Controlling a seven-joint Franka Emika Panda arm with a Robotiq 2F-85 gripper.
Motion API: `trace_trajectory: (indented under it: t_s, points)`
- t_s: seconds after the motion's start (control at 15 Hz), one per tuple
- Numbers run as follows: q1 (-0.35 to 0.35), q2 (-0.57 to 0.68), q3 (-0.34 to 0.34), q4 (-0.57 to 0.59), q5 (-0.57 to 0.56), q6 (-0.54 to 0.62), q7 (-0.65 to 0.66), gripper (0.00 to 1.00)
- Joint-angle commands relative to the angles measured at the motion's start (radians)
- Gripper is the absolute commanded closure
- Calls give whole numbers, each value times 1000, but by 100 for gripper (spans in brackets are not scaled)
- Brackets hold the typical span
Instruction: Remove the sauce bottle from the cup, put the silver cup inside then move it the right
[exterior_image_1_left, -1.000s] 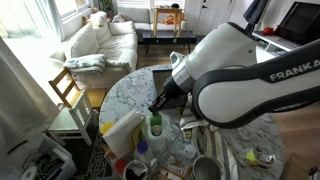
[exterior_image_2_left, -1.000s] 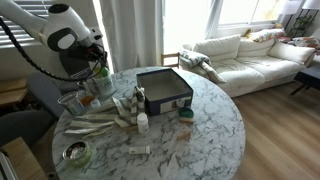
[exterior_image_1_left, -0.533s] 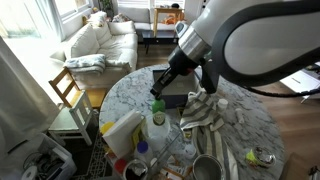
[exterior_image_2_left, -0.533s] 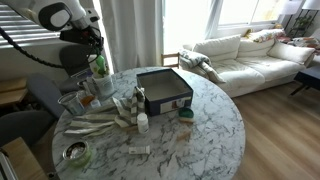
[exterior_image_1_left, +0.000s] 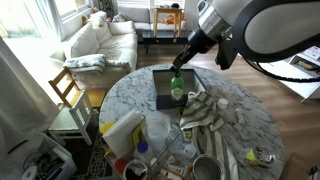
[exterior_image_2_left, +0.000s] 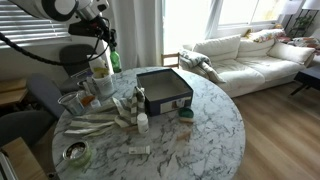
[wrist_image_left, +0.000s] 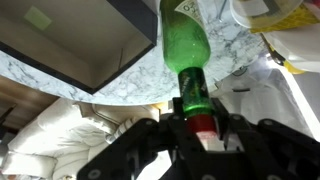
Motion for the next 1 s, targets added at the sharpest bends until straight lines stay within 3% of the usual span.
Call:
trace_trajectory:
  t_s: [0.0, 0.33, 0.6, 0.93]
  points:
    - [-44, 11, 1, -81, -44, 11, 96, 92]
    - [-33, 80, 16, -170, 63, 176, 48, 92]
    - [-18, 145, 54, -226, 207, 411, -79, 92]
    - [-31, 209, 70, -269, 180, 583, -96, 92]
